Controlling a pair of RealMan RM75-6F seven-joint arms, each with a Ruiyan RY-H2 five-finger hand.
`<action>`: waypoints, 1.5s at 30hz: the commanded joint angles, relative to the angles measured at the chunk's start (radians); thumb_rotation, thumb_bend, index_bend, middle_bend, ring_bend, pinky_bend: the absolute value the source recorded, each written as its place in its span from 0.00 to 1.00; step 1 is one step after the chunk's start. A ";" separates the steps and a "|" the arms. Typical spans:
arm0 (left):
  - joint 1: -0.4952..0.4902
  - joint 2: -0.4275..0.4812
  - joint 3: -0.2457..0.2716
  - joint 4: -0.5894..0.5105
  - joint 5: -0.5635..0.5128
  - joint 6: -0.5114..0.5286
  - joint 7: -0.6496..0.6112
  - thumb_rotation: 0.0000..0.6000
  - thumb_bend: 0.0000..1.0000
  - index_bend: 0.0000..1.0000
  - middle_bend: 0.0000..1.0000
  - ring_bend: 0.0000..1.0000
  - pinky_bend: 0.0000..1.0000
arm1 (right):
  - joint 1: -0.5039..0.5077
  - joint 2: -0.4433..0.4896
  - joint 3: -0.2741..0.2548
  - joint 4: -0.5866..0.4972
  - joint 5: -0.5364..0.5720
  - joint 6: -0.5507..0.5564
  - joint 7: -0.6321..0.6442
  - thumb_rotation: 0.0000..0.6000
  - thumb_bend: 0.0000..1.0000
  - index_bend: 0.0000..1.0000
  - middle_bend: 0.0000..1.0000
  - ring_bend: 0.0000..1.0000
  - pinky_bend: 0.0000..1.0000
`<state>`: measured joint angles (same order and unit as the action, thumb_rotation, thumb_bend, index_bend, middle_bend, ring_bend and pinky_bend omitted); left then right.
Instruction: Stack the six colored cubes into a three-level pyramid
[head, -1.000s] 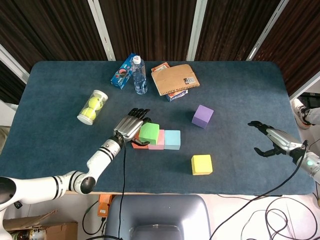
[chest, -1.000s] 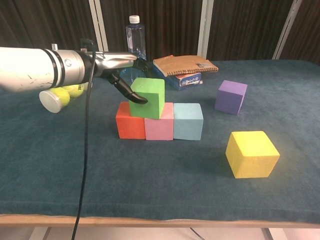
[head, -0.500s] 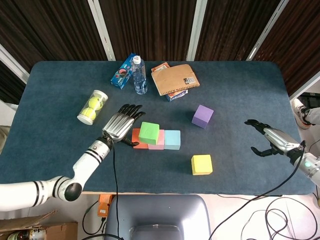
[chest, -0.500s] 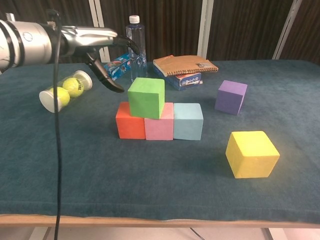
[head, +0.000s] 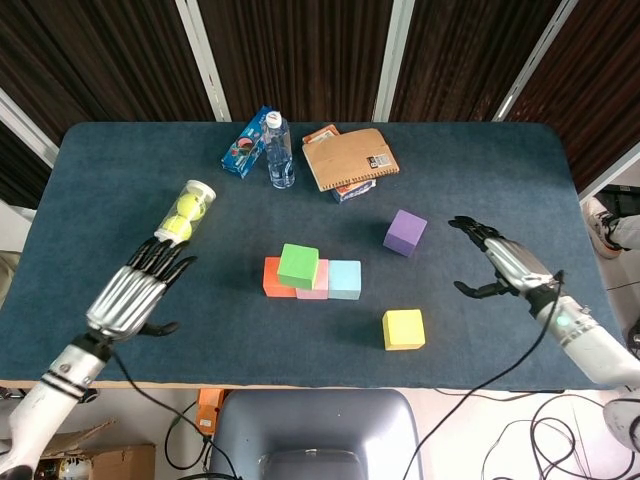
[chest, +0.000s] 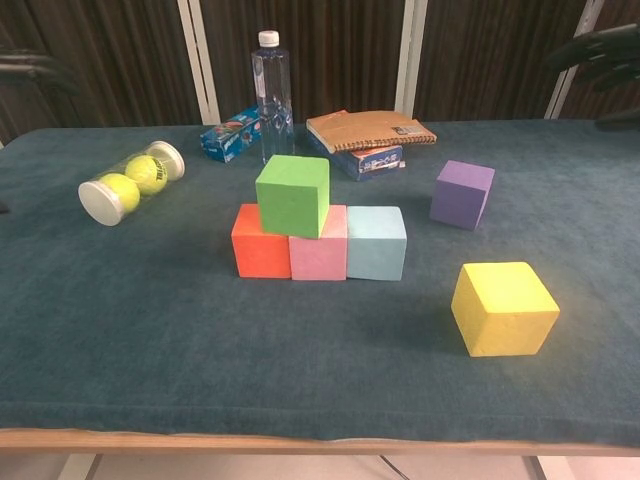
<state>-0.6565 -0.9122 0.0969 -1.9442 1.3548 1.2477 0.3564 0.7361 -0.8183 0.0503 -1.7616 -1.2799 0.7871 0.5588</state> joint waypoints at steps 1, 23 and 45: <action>0.154 0.016 0.092 0.129 0.147 0.134 -0.124 0.81 0.06 0.13 0.02 0.00 0.07 | 0.136 -0.081 0.084 -0.094 0.244 -0.076 -0.258 1.00 0.24 0.00 0.00 0.00 0.00; 0.352 -0.078 0.063 0.468 0.227 0.219 -0.351 0.83 0.06 0.11 0.02 0.00 0.07 | 0.592 -0.696 0.161 0.071 1.163 0.238 -1.042 1.00 0.22 0.00 0.00 0.00 0.00; 0.385 -0.080 0.013 0.486 0.253 0.174 -0.376 0.83 0.06 0.10 0.02 0.00 0.07 | 0.525 -0.743 0.242 0.135 1.161 0.263 -1.089 1.00 0.22 0.27 0.00 0.00 0.00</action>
<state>-0.2718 -0.9923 0.1100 -1.4579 1.6077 1.4222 -0.0194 1.2632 -1.5604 0.2899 -1.6272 -0.1173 1.0517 -0.5301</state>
